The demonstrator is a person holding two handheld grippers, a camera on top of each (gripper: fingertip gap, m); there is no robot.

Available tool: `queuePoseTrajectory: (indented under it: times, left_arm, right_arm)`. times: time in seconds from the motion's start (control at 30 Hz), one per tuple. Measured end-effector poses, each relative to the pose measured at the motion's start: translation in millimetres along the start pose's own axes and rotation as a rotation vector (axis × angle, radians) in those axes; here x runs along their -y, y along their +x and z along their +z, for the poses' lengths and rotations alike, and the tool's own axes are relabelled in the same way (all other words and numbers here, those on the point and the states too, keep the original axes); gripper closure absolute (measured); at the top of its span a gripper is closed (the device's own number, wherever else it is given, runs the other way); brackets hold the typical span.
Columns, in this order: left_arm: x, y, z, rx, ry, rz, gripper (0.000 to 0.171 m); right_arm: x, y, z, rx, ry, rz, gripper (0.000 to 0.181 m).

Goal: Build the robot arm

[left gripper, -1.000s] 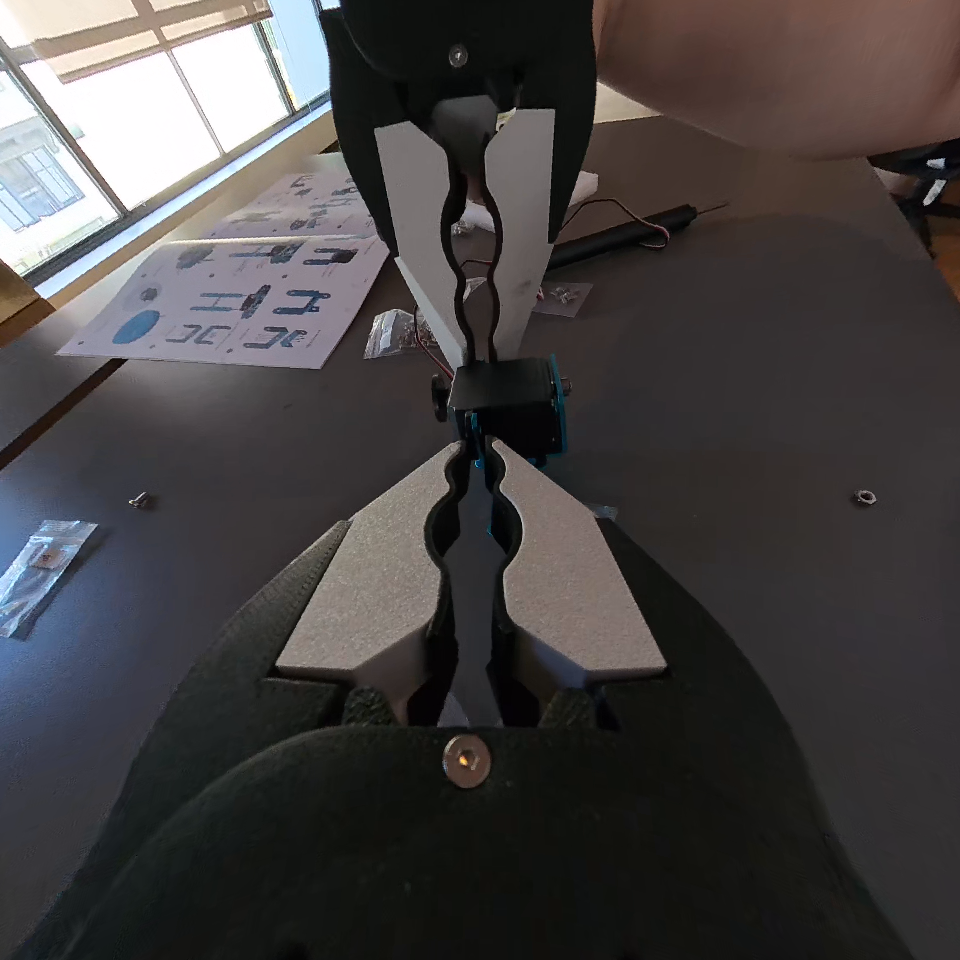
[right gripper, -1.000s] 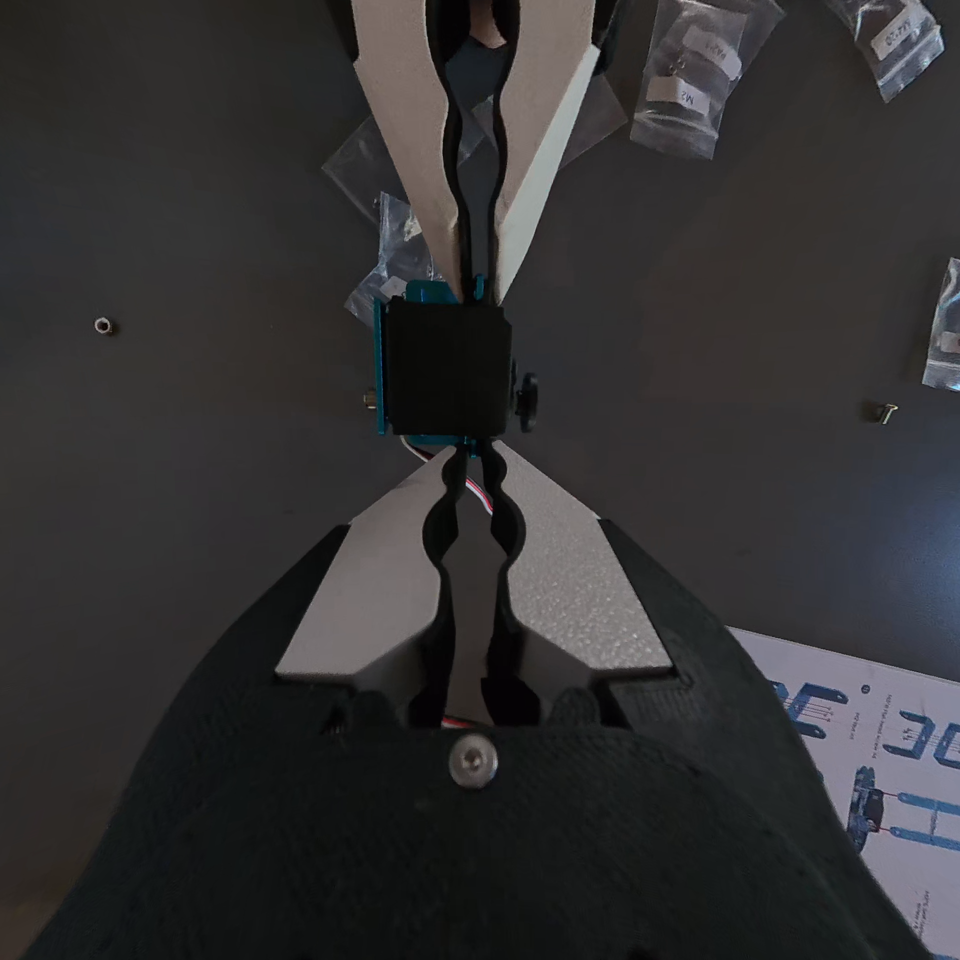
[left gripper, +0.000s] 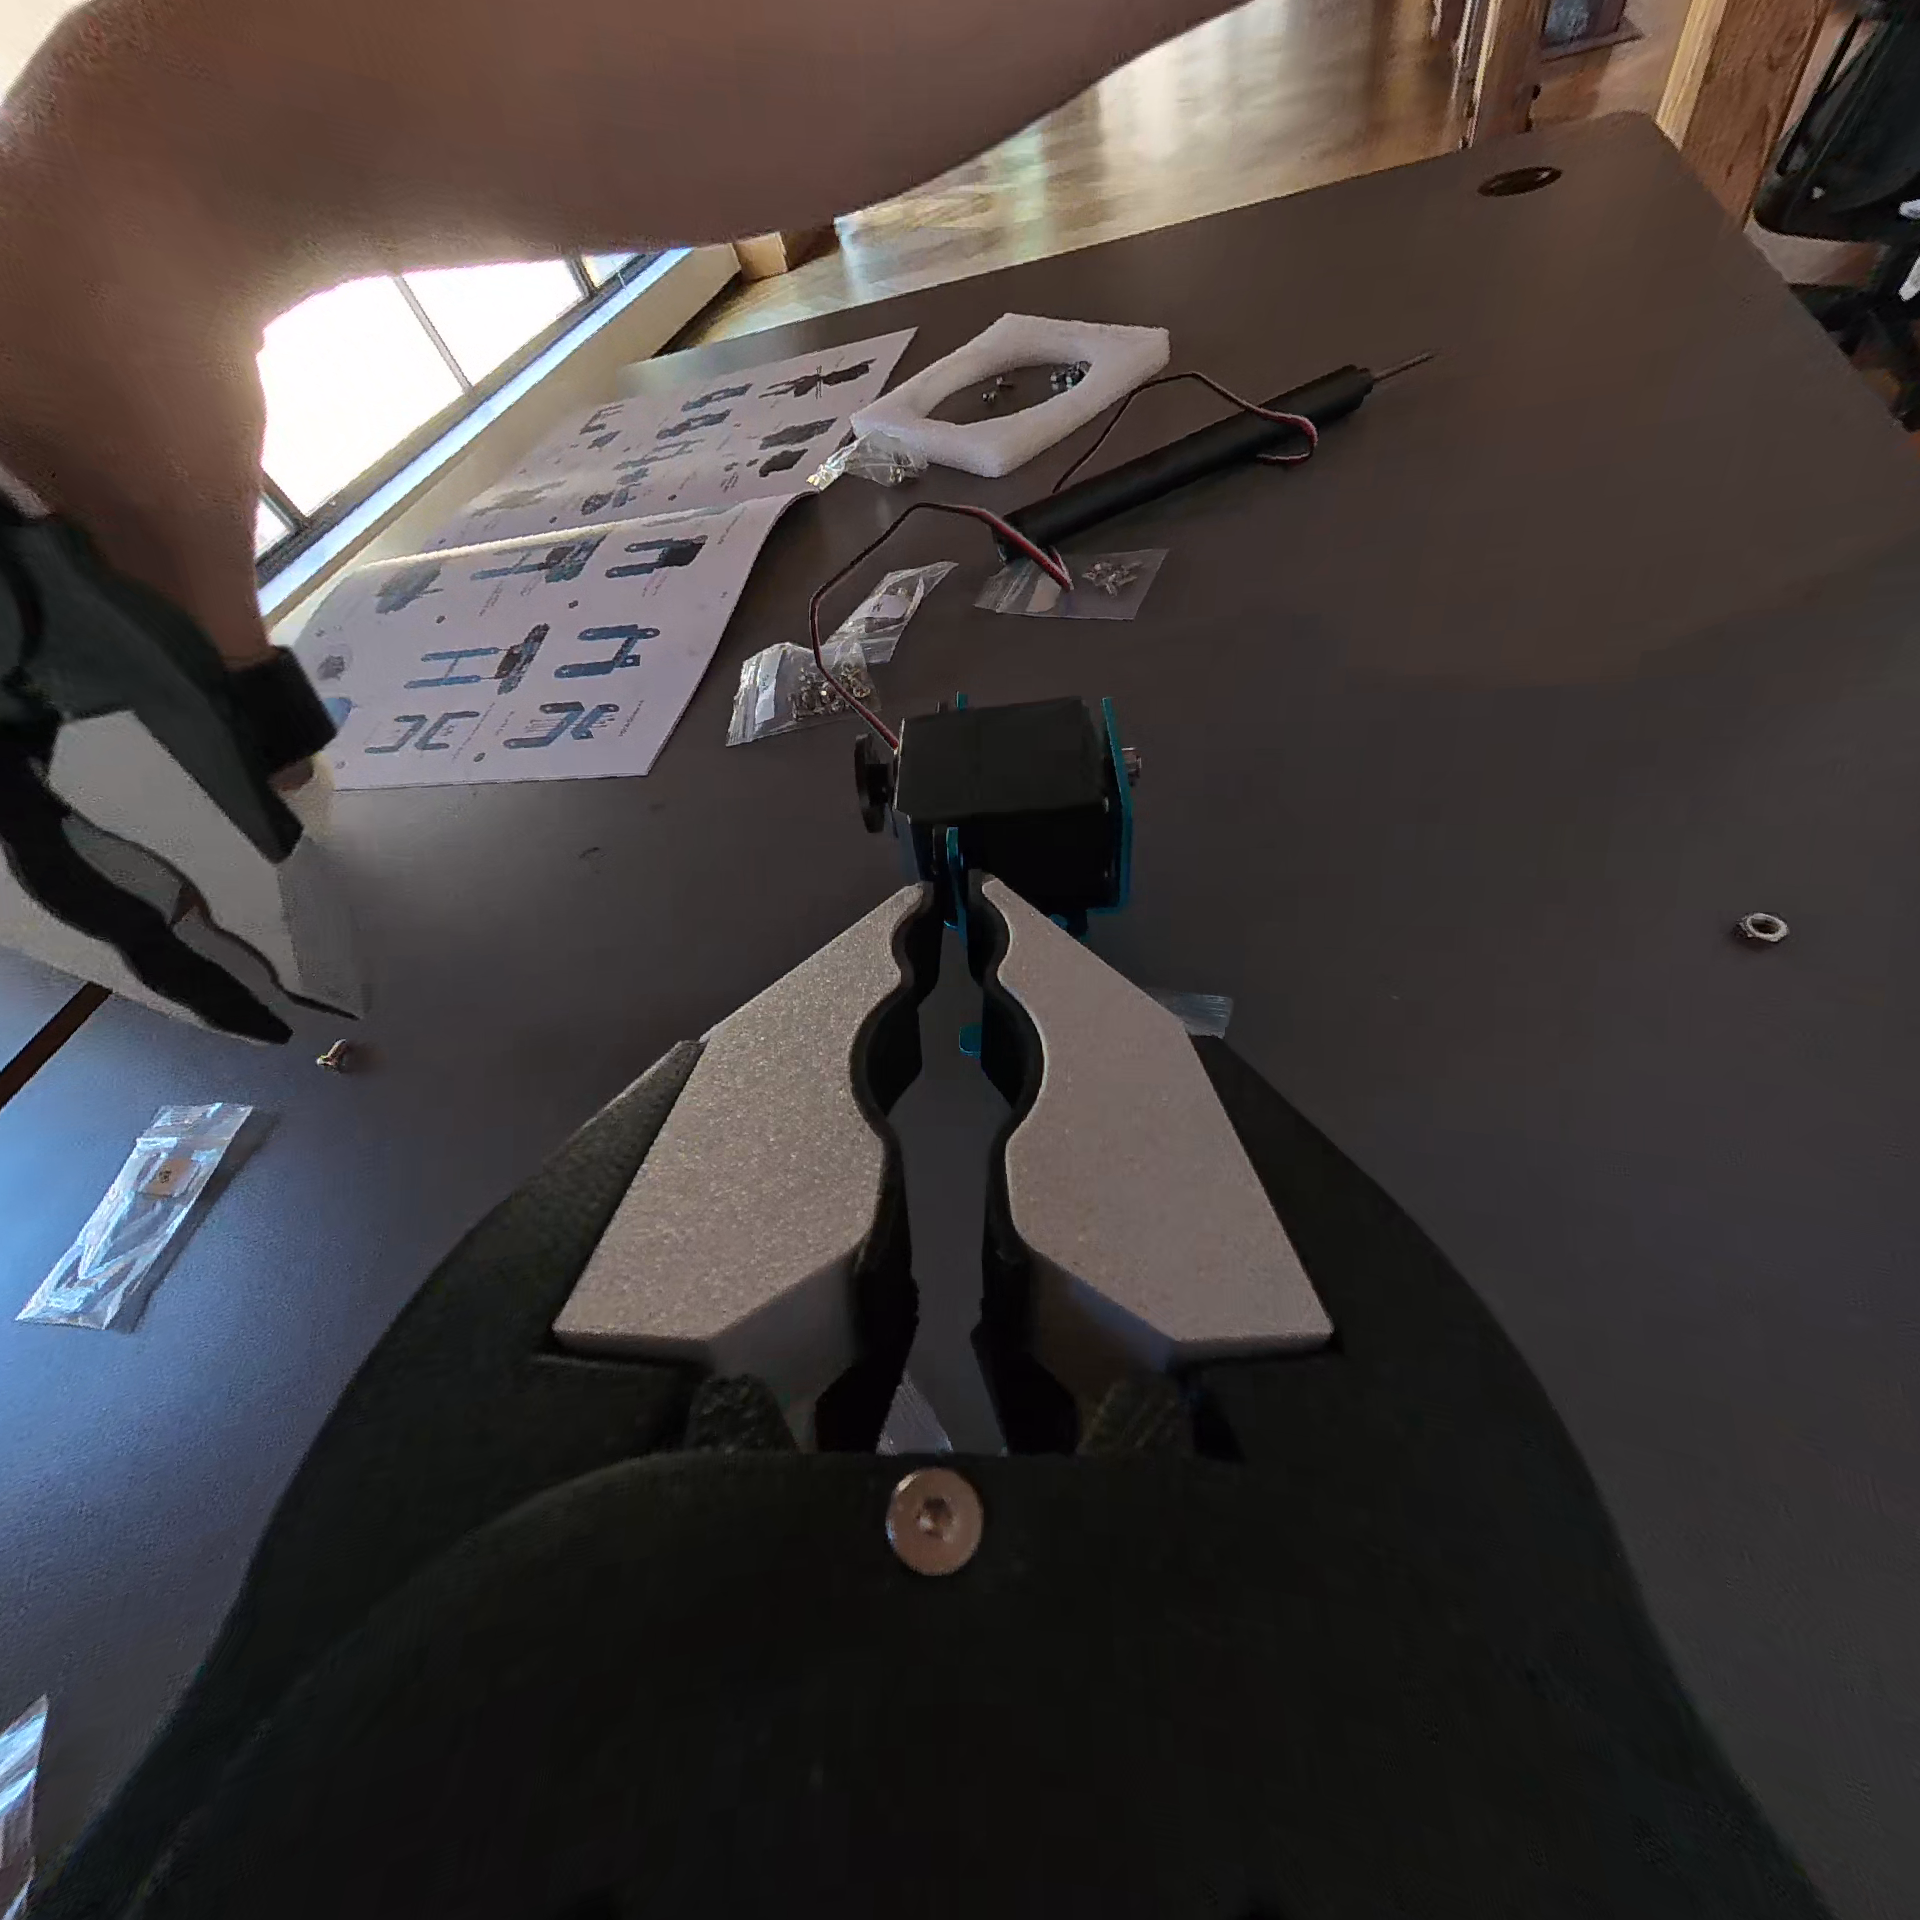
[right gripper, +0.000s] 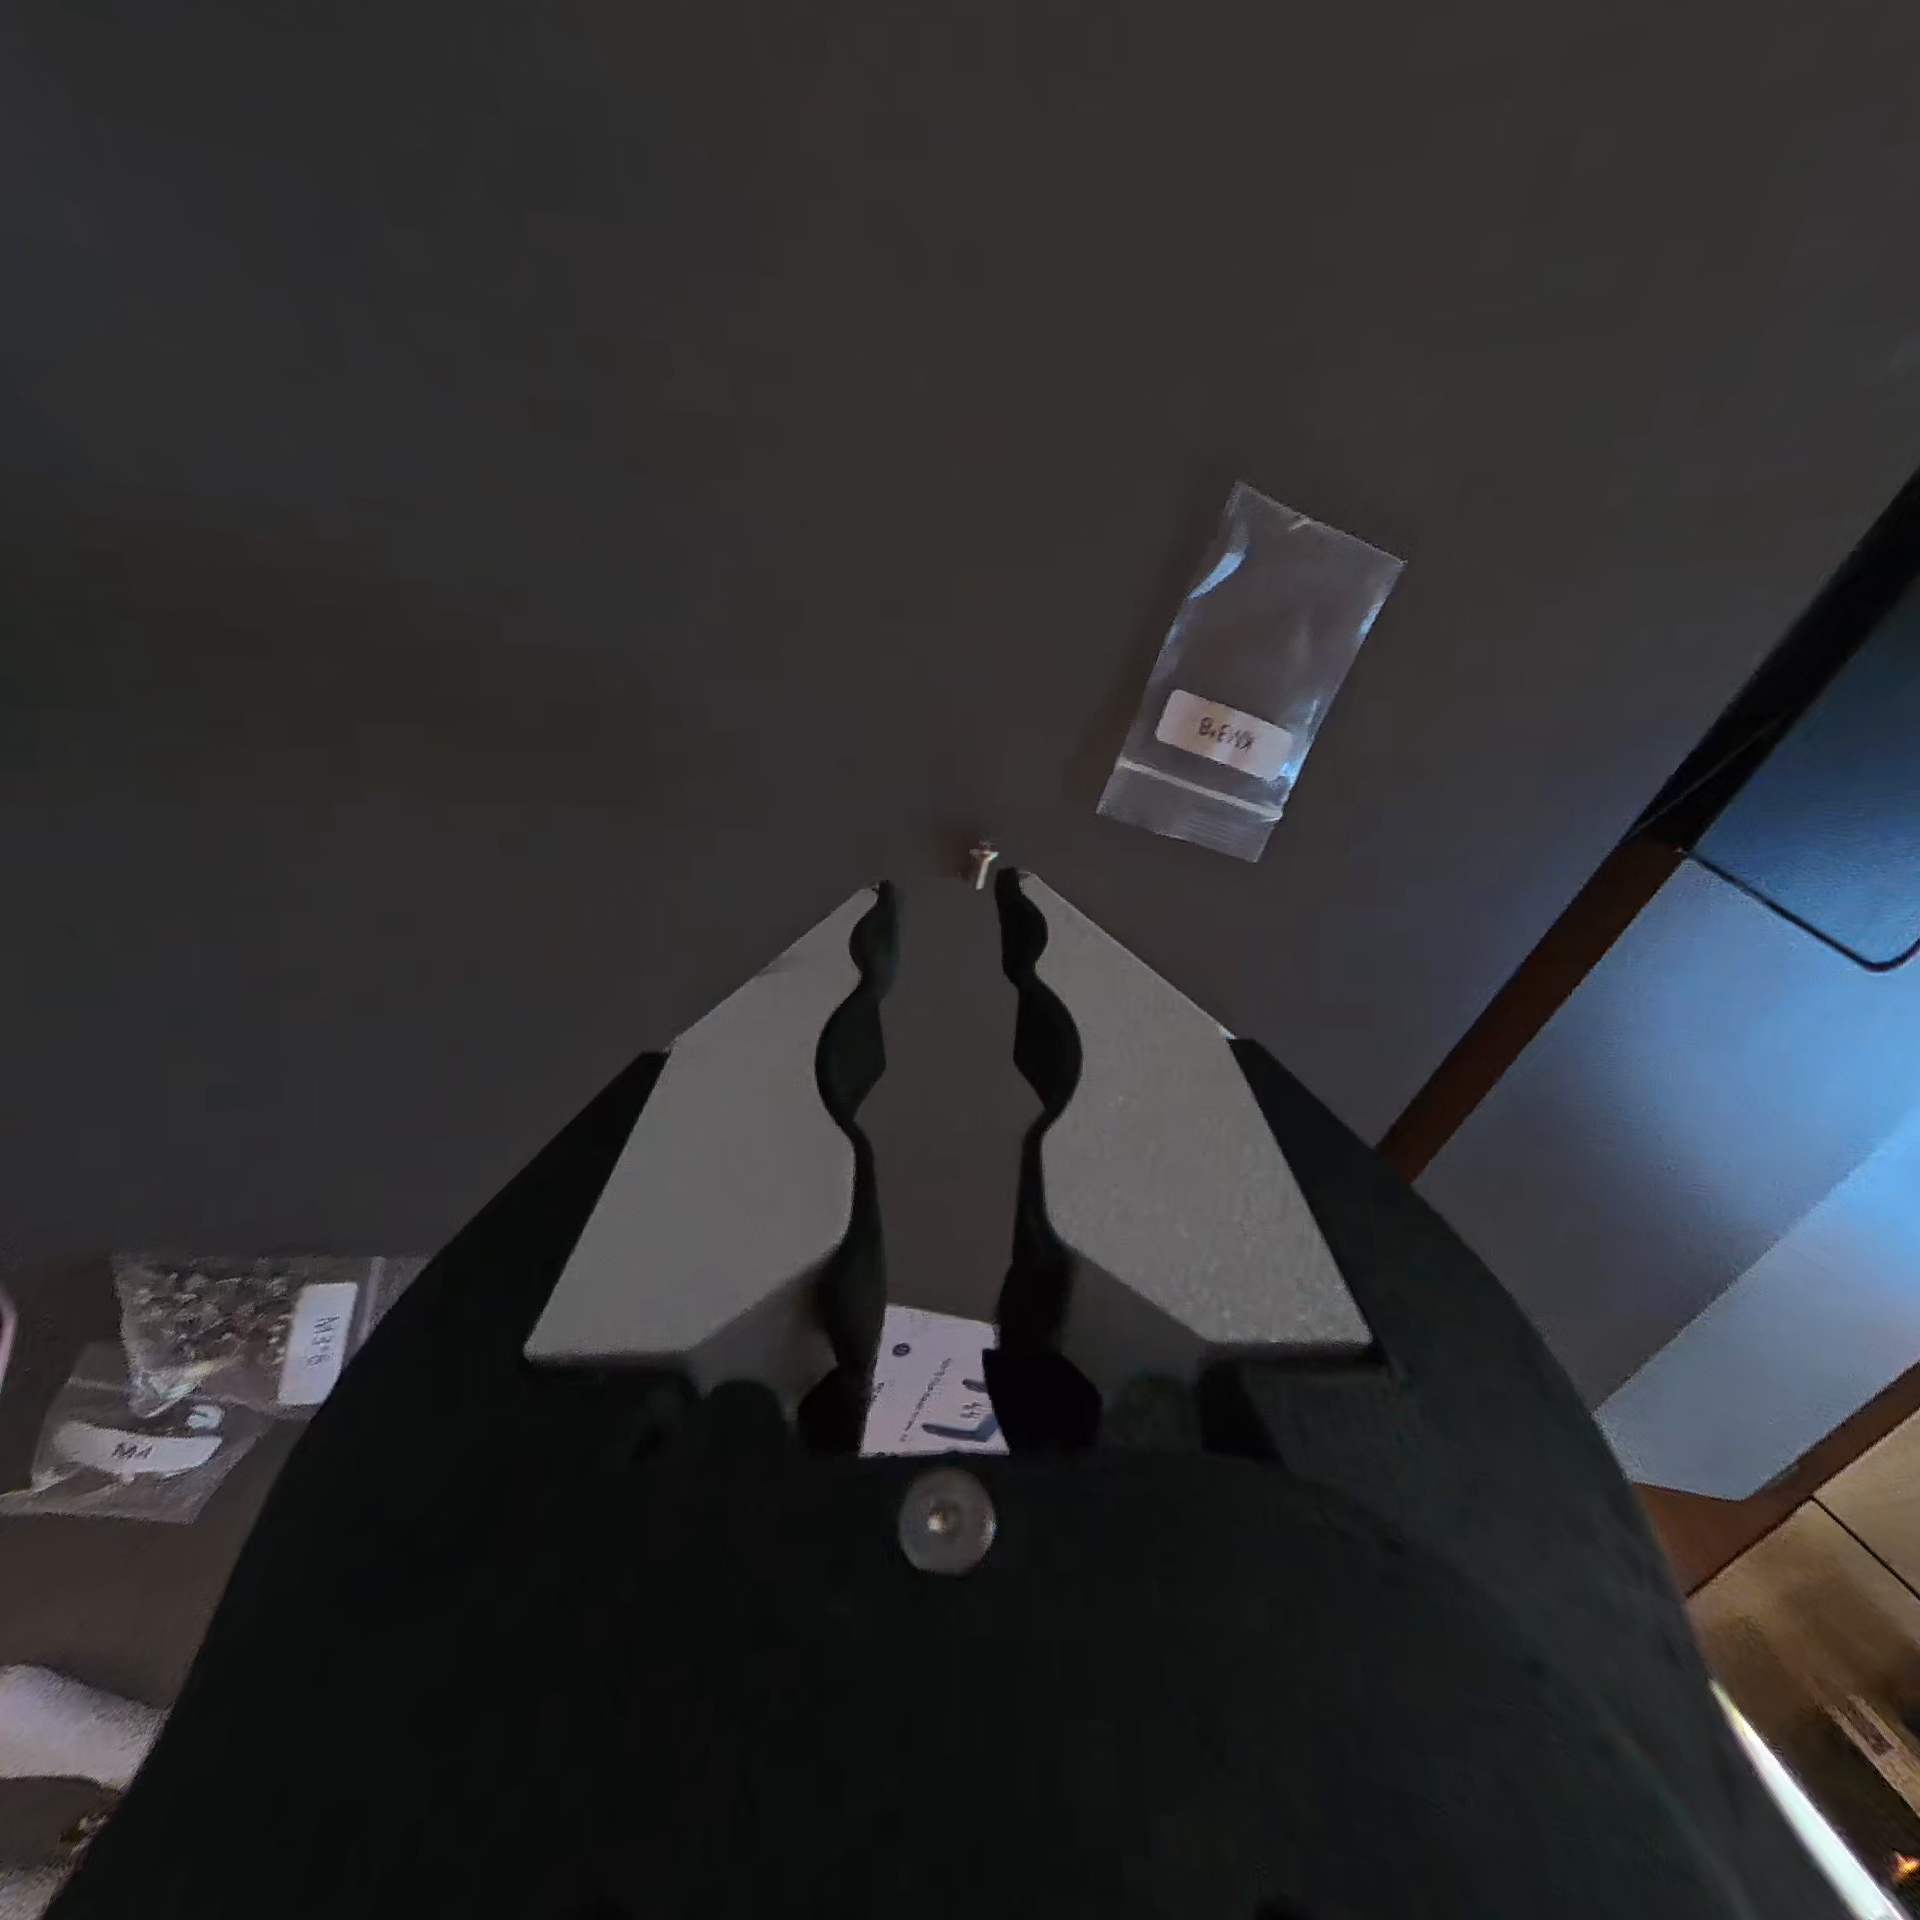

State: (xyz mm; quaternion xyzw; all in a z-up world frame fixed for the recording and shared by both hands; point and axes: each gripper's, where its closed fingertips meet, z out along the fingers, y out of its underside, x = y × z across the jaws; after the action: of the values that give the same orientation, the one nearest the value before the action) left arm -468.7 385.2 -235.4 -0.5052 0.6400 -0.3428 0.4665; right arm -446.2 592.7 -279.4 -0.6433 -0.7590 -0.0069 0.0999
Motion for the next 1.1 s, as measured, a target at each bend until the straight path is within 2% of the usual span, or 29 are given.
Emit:
queuePoseTrajectory:
  times: [0.2, 0.4, 0.57, 0.6, 0.67, 0.77, 0.83, 0.9, 0.97, 1.1]
  left_arm:
    - [-3, -1, 1, 0.010, -0.018, 0.008, 0.168]
    - [-5, 0, 2, 0.015, -0.033, 0.024, 0.168]
    - [-5, -1, 2, 0.020, -0.037, 0.016, 0.168]
    - [-5, -2, 1, 0.023, -0.038, 0.010, 0.168]
    - [-6, -3, 1, 0.024, -0.041, -0.003, 0.168]
    - [-6, -4, 1, 0.035, -0.044, -0.005, 0.168]
    - [-5, -4, 1, 0.052, -0.045, 0.026, 0.168]
    - [-3, -3, 2, 0.077, -0.050, 0.079, 0.168]
    - [1, 1, 2, 0.108, -0.062, 0.152, 0.168]
    - [6, 8, 4, 0.198, -0.107, 0.322, 0.168]
  right_arm:
    - [-1, 6, 14, 0.105, -0.019, 0.132, 0.162]
    - [-2, 9, 18, 0.123, -0.009, 0.189, 0.174]
    - [2, 6, 17, 0.133, 0.028, 0.287, 0.176]
    - [5, 2, 14, 0.144, 0.070, 0.348, 0.176]
    - [25, -16, -5, 0.206, 0.256, 0.511, 0.176]
    - [59, -63, -60, 0.343, 0.612, 0.780, 0.176]
    - [73, -100, -94, 0.496, 0.823, 0.940, 0.176]
    - [76, -131, -109, 0.586, 0.925, 1.031, 0.176]
    - [76, -150, -112, 0.601, 0.982, 1.115, 0.177]
    - [72, -172, -110, 0.517, 1.005, 1.183, 0.177]
